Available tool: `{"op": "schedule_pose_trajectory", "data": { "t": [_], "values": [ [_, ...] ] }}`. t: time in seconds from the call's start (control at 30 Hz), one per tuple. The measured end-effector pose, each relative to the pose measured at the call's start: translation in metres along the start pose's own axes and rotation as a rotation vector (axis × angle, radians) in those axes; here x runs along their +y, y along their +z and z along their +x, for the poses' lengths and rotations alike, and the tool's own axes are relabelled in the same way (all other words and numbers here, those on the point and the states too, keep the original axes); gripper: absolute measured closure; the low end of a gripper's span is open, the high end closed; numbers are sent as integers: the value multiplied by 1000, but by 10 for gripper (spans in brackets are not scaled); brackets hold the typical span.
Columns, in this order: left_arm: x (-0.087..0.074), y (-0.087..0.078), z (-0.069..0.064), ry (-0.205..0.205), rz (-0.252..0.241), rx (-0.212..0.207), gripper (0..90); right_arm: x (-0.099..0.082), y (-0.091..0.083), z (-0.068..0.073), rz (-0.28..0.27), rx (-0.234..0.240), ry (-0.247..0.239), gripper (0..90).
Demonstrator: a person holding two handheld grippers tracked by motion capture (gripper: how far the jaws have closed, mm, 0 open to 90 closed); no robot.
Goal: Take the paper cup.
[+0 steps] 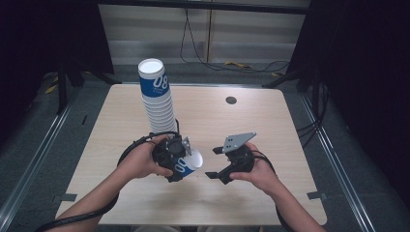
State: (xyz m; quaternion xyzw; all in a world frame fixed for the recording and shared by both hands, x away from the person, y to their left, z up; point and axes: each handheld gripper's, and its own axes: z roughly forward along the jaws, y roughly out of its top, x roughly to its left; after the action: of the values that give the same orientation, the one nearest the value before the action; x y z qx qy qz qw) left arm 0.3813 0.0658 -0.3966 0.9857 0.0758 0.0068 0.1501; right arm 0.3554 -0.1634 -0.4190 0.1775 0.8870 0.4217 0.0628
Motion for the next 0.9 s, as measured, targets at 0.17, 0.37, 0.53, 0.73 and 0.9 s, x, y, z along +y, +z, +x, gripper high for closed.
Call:
{"op": "schedule_pose_trajectory", "data": {
  "t": [0.17, 0.37, 0.53, 0.73, 0.9],
  "values": [
    [4, 2, 0, 9, 10, -1, 199, 1, 3, 1, 12, 11, -7, 127],
    [6, 4, 0, 2, 12, -1, 199, 4, 2, 1, 24, 12, -18, 128],
    [9, 4, 1, 6, 13, -6, 199, 6, 0, 0, 22, 13, -25, 129],
    [11, 4, 1, 4, 7, -16, 199, 7, 1, 1, 27, 16, -23, 129],
    [11, 5, 2, 7, 19, -11, 200, 9, 2, 1, 21, 21, -25, 130]
  ]
}}
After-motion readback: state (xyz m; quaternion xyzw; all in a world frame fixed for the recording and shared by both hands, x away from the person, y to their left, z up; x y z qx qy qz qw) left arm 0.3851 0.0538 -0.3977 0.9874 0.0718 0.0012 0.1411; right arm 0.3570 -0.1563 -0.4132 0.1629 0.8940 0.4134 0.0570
